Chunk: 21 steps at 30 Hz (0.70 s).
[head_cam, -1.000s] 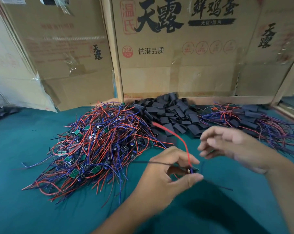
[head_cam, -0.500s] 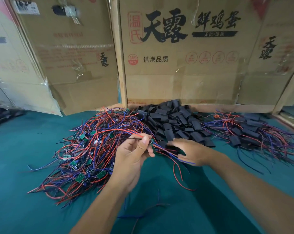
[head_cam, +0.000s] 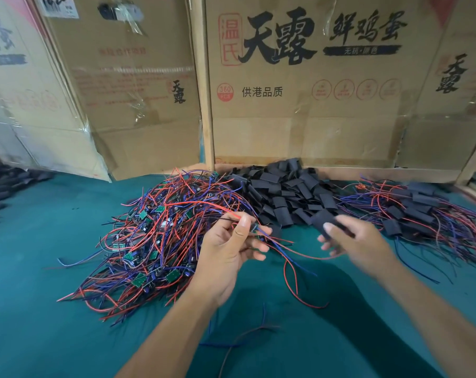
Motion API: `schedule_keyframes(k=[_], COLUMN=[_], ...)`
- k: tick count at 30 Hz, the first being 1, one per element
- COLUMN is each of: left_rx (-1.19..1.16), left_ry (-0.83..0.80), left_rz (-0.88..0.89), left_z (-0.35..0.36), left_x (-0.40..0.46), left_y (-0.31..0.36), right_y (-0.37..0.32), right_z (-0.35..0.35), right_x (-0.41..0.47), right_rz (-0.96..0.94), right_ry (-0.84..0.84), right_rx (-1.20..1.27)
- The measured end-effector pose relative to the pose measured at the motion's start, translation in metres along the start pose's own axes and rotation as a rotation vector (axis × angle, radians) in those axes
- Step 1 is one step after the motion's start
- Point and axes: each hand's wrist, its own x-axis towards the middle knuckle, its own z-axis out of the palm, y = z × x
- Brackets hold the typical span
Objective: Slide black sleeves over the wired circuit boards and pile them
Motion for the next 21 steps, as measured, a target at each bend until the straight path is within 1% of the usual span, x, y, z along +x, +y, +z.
schedule_keyframes(k=[1,2,3,5,7,10,13,16,19,21], left_rx=[0.007,0.015,0.023,0.035,0.049,0.085,0.176,0.271,0.254,0.182], left_ry=[0.001,0.004,0.012,0.047,0.086,0.095,0.117,0.132,0.148,0.153], left_rz=[0.001,0.001,0.000,-0.008,-0.023,-0.072,-0.105,-0.079,-0.063,-0.060], left_z=[-0.001,-0.001,-0.001,-0.001,-0.003,-0.006,-0.010,-0.013,-0.014,-0.013], left_x=[0.000,0.000,0.000,0.000,0.001,0.003,0.003,0.005,0.006,0.006], left_y=[-0.001,-0.003,-0.005,-0.008,-0.012,-0.018,-0.021,-0.022,-0.021,-0.019], right_y=[0.000,0.000,-0.001,-0.006,-0.009,-0.010,-0.010,-0.006,-0.006,-0.011], right_z=[-0.001,-0.002,-0.001,0.001,0.004,0.010,0.006,-0.006,-0.014,-0.014], right_x=[-0.007,-0.013,-0.019,-0.027,-0.031,-0.032,-0.032,-0.027,-0.028,-0.032], right_rz=[0.092,0.175,0.251,0.351,0.379,0.403,0.426,0.434,0.344,0.241], right_ry=[0.044,0.063,0.050,-0.026,-0.076,-0.113,-0.171,-0.141,-0.120,-0.116], right_rx=[0.232,0.413,0.547,0.691,0.737,0.770,0.816,0.896,0.905,0.797])
